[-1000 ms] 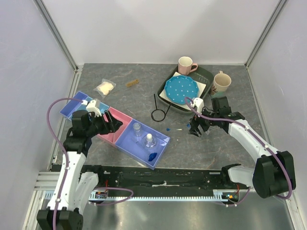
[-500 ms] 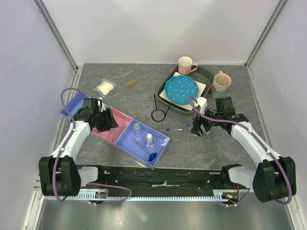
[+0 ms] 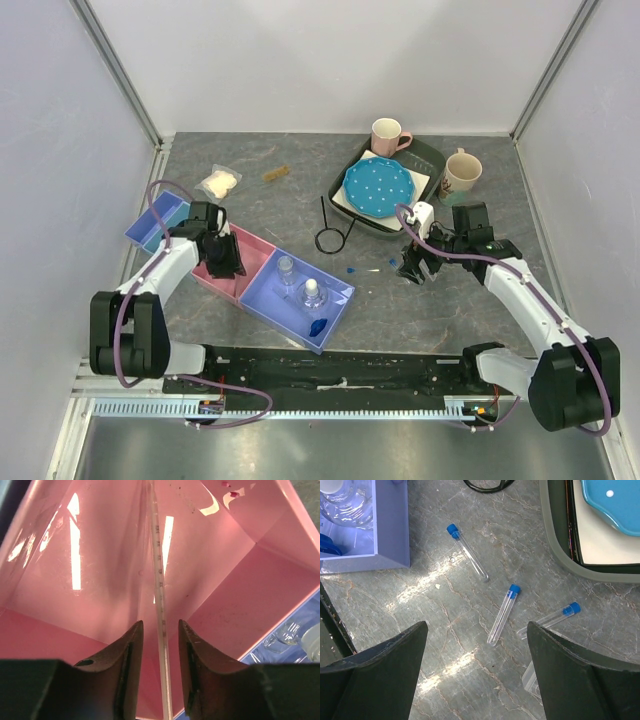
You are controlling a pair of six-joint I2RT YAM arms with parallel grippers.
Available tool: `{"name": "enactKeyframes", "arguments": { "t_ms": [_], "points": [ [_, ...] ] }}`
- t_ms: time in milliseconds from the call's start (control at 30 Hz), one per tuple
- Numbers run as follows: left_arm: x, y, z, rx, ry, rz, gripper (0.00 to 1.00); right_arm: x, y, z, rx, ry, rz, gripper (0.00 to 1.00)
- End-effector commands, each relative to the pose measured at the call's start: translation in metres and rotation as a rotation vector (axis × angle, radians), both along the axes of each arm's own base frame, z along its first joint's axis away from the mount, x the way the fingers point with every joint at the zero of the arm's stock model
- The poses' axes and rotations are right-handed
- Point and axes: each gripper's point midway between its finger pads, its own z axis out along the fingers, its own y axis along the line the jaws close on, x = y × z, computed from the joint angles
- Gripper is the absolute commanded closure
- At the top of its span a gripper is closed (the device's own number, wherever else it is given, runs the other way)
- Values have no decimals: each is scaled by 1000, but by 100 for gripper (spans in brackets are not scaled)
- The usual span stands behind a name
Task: Organize the chemistry lab equipment
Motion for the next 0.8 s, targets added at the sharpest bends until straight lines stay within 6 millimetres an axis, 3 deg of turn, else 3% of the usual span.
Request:
{"name": "enactKeyframes", "arguments": {
  "t_ms": [0, 167, 467, 600, 767],
  "points": [
    [15, 6, 8, 61, -27, -30, 61, 0, 3, 10, 21, -47, 26, 11],
    [17, 9, 10, 88, -19, -35, 78, -1, 2, 12, 20, -59, 25, 11],
    [19, 8, 19, 88, -36, -49, 94, -1, 1, 17, 22, -76, 26, 11],
    [22, 9, 32, 94, -71, -49, 96, -2, 2, 18, 25, -79, 30, 11],
    [30, 20, 62, 152, -166, -29, 98, -2, 2, 20, 27, -86, 31, 11]
  ]
}}
